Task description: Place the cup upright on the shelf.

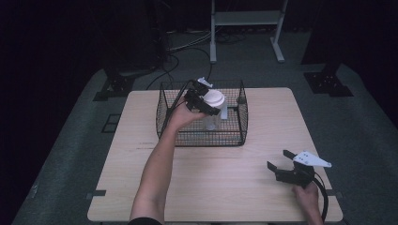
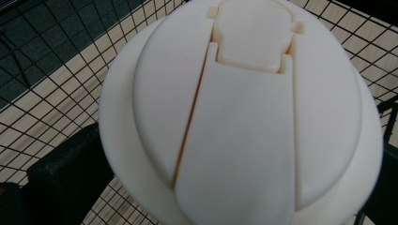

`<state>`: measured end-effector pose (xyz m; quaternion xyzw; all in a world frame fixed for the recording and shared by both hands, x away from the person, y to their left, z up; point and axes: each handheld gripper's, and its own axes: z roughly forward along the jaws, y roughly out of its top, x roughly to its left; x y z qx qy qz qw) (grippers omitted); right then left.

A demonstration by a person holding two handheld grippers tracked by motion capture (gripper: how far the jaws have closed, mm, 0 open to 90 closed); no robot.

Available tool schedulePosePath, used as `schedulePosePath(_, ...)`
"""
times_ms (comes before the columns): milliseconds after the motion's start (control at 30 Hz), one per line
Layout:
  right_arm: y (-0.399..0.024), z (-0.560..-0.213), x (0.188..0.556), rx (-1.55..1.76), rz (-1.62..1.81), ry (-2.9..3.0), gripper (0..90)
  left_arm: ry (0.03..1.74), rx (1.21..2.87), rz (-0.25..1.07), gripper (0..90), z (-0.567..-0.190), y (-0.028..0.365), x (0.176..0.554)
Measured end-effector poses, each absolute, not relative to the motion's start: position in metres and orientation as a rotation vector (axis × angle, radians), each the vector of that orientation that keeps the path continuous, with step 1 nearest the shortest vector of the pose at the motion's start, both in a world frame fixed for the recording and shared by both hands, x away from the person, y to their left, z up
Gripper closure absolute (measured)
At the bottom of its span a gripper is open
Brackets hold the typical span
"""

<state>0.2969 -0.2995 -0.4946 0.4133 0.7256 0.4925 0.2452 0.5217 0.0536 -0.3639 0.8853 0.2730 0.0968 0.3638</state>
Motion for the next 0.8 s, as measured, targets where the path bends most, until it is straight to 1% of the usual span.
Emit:
schedulePosePath(400, -0.296, -0.495, 0.296, 1.115, 1.319, 2.004, 13.5, 0.675, 2.288, 0.257, 0.0, -0.359, 0.062, 0.515)
schedulePosePath(800, -0.296, -0.495, 0.296, 1.108, 1.315, 2.008, 13.5, 0.695, 2.278, 0.270, 0.0, -0.360, 0.080, 0.508)
